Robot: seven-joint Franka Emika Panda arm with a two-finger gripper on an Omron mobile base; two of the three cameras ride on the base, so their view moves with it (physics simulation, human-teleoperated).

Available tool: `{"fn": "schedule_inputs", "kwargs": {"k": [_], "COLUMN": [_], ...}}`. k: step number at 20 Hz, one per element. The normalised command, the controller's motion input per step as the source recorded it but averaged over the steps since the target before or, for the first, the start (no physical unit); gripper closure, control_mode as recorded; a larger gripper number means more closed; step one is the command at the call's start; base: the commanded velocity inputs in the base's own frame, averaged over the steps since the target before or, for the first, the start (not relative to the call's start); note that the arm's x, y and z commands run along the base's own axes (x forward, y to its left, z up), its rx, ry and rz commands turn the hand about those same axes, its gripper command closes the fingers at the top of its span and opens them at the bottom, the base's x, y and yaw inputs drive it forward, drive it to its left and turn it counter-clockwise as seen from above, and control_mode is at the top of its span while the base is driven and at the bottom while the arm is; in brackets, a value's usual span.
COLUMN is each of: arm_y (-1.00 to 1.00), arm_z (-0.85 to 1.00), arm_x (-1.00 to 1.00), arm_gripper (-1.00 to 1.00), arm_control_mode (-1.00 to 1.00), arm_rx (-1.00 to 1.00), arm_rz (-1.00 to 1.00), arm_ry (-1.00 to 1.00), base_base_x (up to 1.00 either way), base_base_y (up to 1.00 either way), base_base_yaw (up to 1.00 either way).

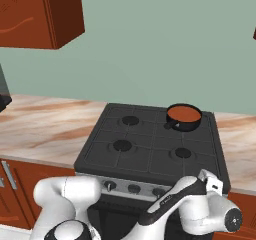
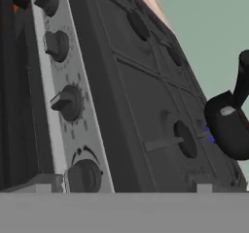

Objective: Wait until the marinara sauce is simmered to a deep red color and then turn off the stove.

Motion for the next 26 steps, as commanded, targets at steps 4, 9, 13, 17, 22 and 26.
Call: {"fn": "schedule_inputs", "kwargs": {"k": [4, 9, 13, 17, 22, 26], "arm_y": [-0.12, 0.11, 0.55, 0.60, 0.07, -0.01], "arm_z": [-0.46, -0.50, -0.27, -0.21, -0.12, -0.11], "arm_x": [-0.44, -0.42, -0.02, 0.07, 0.10, 0.20], "arm_gripper": [-1.00, -1.00, -1.00, -1.00, -1.00, -1.00], "arm_control_mode": [-1.00, -1.00, -1.00, -1.00, -1.00, -1.00], "arm_rx": [-0.08, -0.07, 0.01, 0.06, 0.10, 0.05], "arm_rz": [0.25, 0.16, -0.01, -0.05, -0.03, -0.10], "arm_ry": [0.00, 0.00, -0.07, -0.12, -0.08, -0.09], "base_base_x": [0.00, 0.00, 0.00, 0.00, 0.00, 0.00], "base_base_y": [0.00, 0.00, 0.00, 0.00, 0.00, 0.00], "base_base_yaw": [0.00, 0.00, 0.00, 0.00, 0.00, 0.00]}}
